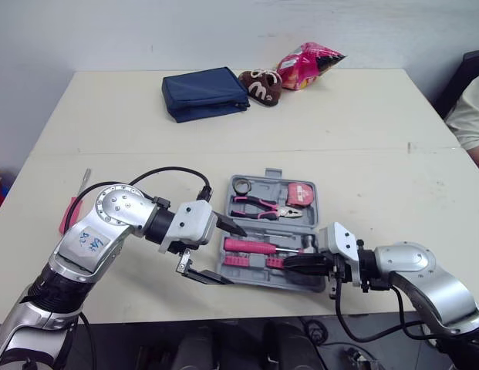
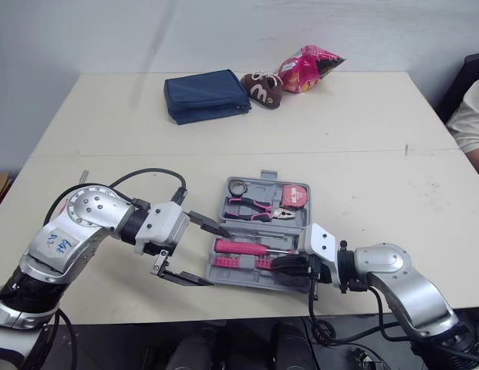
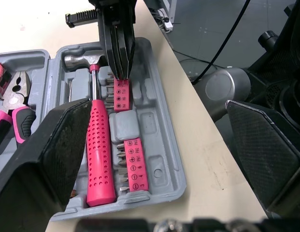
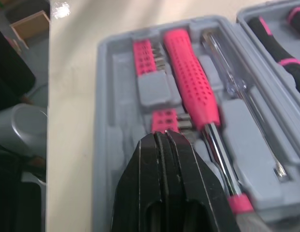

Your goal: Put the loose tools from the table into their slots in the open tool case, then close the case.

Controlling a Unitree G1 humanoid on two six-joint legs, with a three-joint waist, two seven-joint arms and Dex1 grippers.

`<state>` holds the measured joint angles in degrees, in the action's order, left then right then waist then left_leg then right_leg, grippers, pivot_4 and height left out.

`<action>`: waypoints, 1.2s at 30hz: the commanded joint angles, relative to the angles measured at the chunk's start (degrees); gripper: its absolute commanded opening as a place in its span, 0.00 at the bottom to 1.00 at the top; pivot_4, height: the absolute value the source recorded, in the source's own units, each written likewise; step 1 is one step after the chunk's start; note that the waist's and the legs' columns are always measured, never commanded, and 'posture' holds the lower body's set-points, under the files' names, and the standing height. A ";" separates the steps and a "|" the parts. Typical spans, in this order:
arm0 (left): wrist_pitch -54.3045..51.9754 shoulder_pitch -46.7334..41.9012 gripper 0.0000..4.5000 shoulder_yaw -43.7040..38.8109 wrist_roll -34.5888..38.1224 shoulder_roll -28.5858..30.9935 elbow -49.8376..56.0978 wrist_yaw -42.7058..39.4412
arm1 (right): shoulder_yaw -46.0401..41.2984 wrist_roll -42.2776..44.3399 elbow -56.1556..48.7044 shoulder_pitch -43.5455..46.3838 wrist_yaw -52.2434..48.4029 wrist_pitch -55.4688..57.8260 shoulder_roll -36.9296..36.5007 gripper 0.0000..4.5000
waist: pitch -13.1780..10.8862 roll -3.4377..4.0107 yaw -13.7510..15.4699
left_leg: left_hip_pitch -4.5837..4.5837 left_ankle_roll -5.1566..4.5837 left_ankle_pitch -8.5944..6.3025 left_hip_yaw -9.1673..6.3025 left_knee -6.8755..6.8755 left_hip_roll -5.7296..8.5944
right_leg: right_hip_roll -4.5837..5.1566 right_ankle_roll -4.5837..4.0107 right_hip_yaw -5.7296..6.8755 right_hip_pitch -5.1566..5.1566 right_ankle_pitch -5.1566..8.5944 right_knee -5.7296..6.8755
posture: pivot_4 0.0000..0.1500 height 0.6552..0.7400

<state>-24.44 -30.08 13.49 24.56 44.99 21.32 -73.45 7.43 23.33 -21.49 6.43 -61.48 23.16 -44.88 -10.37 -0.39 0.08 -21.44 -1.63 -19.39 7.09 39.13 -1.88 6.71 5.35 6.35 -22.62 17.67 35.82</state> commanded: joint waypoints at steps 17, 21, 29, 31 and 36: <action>2.08 0.08 1.00 -0.16 -1.35 -1.34 -1.45 -0.35 | 7.23 -7.88 7.77 -2.57 3.98 0.54 1.87 0.02 | 0.36 -0.46 -0.13 | 0.28 0.11 0.04 0.01 0.00 -0.15 | -0.02 -0.08 -0.05 0.17 0.04 -0.09 | 1.00 1.00; 1.33 1.19 1.00 -1.36 -1.14 -1.35 -1.67 1.04 | 4.12 -3.70 3.95 -2.93 3.60 0.02 2.58 0.02 | 0.37 -0.48 -0.11 | 0.28 0.10 0.04 0.00 0.00 -0.15 | 0.02 -0.08 -0.05 0.19 0.04 -0.10 | 1.00 1.00; -15.54 14.02 1.00 -18.60 11.69 -1.97 6.85 16.28 | -9.43 11.12 -8.41 0.89 4.77 7.49 0.80 0.02 | 0.16 -0.23 -0.52 | 0.14 0.05 0.01 -0.02 0.00 -0.14 | 0.46 -0.07 0.04 0.07 0.04 0.05 | 1.00 1.00; -19.32 21.98 1.00 -27.60 15.22 -2.11 10.39 20.48 | -15.15 17.38 -8.65 2.57 3.93 11.92 -1.84 0.15 | 0.15 -0.19 -0.52 | 0.15 0.05 0.01 -0.08 -0.02 -0.13 | 0.52 -0.07 0.11 0.10 0.04 0.03 | 1.00 1.00; -21.31 38.82 1.00 -47.73 15.74 -6.49 14.90 31.12 | -24.48 21.95 -2.79 3.00 -1.27 15.83 -10.00 0.68 | 0.11 -0.21 0.05 | 0.16 -0.02 -0.03 -0.27 -0.05 0.00 | 0.73 -0.08 0.24 0.19 0.04 -0.18 | 1.00 1.00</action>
<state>-46.13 5.18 -26.17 40.43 39.84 33.98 -46.11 -12.50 44.41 -26.66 9.98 -60.13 38.61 -52.33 -10.26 -0.60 0.13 -21.30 -1.70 -19.45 6.83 39.07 -1.84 7.50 5.26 6.57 -22.44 17.72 35.60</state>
